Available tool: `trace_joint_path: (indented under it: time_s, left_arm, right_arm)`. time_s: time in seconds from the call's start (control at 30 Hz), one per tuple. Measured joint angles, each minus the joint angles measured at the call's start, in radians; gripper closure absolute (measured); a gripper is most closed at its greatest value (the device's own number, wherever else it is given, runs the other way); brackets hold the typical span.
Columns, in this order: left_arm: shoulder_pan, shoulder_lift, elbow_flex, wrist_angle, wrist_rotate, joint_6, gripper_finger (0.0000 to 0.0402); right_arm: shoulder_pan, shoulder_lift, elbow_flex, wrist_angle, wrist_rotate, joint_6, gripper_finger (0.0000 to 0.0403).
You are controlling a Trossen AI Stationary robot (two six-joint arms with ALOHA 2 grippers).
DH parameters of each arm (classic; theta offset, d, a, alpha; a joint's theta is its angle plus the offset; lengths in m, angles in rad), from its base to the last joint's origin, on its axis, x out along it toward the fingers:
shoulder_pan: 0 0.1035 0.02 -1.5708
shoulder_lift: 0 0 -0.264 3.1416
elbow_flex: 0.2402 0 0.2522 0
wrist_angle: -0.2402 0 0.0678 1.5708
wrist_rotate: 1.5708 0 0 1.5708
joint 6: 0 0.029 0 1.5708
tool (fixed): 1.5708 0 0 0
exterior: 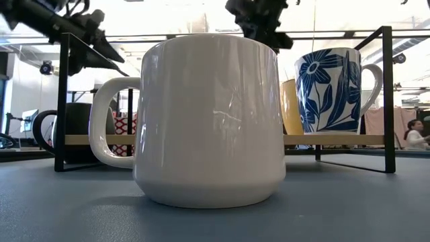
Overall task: Place coffee mugs
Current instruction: Put the light blue mug on the shelf
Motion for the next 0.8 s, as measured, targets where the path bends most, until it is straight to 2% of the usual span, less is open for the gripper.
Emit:
trace_joint_path:
  time_s: [0.27, 0.43, 0.6, 0.8]
  left_arm:
    - [-0.001, 0.077, 0.151, -0.172, -0.070, -0.007, 0.0294]
    - [-0.001, 0.078, 0.192, -0.179, -0.070, -0.042, 0.0294]
    - [0.000, 0.080, 0.209, -0.180, -0.072, -0.086, 0.0294]
    - [0.000, 0.079, 0.209, -0.187, -0.072, -0.105, 0.0294]
  right_arm:
    - [-0.117, 0.055, 0.000, 0.112, -0.037, -0.346, 0.0265]
    - [-0.158, 0.112, 0.000, 0.256, -0.047, -0.453, 0.0260]
    - [-0.181, 0.208, 0.000, 0.317, -0.105, -0.450, 0.0268]
    - [-0.181, 0.315, 0.035, 0.397, -0.116, -0.408, 0.0273]
